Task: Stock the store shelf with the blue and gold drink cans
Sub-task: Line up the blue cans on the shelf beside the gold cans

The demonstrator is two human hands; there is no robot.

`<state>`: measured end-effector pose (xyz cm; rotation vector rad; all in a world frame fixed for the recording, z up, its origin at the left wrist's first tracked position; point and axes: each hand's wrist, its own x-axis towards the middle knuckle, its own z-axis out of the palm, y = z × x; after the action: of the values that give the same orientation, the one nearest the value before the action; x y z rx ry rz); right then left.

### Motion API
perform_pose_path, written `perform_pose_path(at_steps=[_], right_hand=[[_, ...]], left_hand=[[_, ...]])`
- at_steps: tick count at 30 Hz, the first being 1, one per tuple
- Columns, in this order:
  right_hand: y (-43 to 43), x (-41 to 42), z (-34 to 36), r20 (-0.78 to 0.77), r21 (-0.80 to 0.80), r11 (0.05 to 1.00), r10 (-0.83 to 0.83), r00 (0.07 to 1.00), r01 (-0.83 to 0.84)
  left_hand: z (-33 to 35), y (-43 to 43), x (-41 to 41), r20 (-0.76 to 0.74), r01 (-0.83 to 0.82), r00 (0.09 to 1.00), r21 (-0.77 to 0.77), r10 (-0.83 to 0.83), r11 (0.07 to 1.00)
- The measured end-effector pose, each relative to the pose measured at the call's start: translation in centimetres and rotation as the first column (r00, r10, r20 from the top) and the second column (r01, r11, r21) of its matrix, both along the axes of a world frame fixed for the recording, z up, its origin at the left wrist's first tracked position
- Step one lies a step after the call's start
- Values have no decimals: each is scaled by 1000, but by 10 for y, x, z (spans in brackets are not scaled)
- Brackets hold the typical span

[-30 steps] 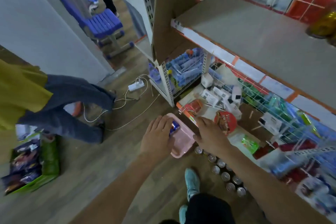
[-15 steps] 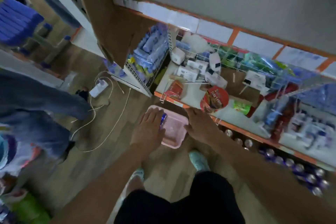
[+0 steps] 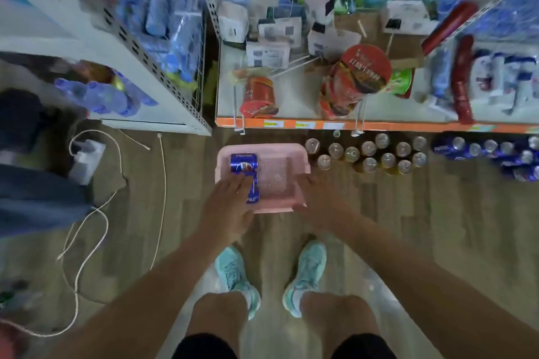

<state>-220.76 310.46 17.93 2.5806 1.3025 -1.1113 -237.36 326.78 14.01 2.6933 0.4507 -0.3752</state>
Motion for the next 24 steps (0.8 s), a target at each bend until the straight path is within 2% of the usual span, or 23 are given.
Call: perform_pose_path(at_steps=[3,7,12,17,24], right_hand=[[5,-12,-90,6,48,999,-9,1000,8],[19,-18,-225,-95,36,999,-15,995,19],[27,-22,-355,-128,51,996,85,988,-79],[33,-35,-433,-151,151,983,125,981,-102],[45,-65,-478,-165,262,960,-57,985,100]], left_hand=[[-93,10,-9,-33,32,999,25,-31,999],[-227,35,-13,-85,152,986,82,-145,985],[-332,53,-9,-49,309,951,165,-305,937],[-382,65,-19,7,258,965,135,-262,957],[-396,62,-21,152,241,950,203,-274,949]])
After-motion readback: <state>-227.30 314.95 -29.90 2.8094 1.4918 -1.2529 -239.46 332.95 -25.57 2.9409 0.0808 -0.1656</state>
